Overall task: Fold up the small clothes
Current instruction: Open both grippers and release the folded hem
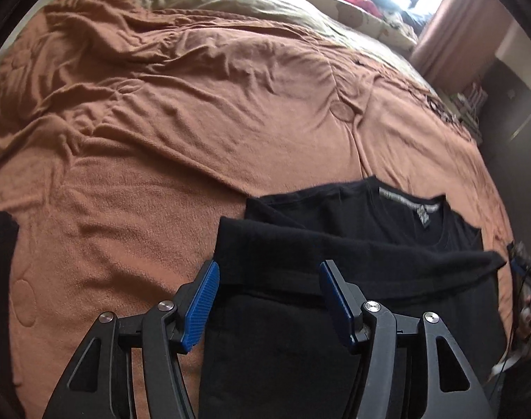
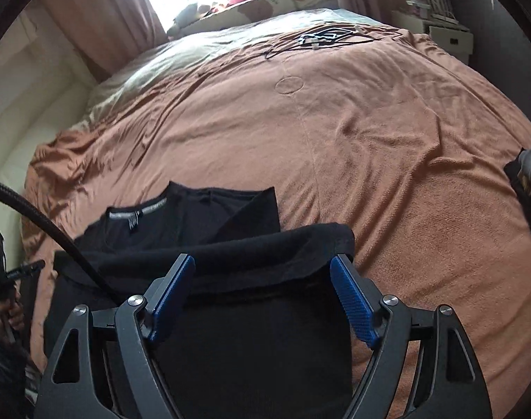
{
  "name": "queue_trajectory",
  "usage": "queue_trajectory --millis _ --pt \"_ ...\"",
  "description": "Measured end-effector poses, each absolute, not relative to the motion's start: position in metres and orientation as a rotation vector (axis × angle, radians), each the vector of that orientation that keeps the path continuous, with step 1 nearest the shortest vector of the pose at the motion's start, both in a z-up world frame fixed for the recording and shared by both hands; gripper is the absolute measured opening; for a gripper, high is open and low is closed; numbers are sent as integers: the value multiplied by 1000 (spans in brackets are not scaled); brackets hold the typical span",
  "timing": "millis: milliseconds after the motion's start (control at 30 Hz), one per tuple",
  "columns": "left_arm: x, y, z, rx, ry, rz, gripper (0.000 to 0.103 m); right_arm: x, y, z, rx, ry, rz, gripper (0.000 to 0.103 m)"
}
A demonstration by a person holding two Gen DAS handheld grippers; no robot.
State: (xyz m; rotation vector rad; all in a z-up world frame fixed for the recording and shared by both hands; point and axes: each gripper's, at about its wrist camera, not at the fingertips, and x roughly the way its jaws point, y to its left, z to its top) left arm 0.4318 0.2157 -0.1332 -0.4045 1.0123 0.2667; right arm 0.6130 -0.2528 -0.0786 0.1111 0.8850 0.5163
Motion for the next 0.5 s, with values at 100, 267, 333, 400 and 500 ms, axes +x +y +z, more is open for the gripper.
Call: queue_trajectory --millis 100,267,333,400,500 --pt "428 206 -142 -327 1064 268 62 605 -243 -82 9 920 488 79" --pt "423 196 -156 -233 1132 245 62 588 -227 -80 -106 911 514 79" --pt "423 192 -160 -200 1158 238 62 584 -223 -82 -171 907 538 79" --pt "423 189 -165 -170 1186 231 62 586 -221 -87 -233 910 531 79" --pt "424 186 -174 -133 1226 233 62 592 -218 -95 -267 930 527 79"
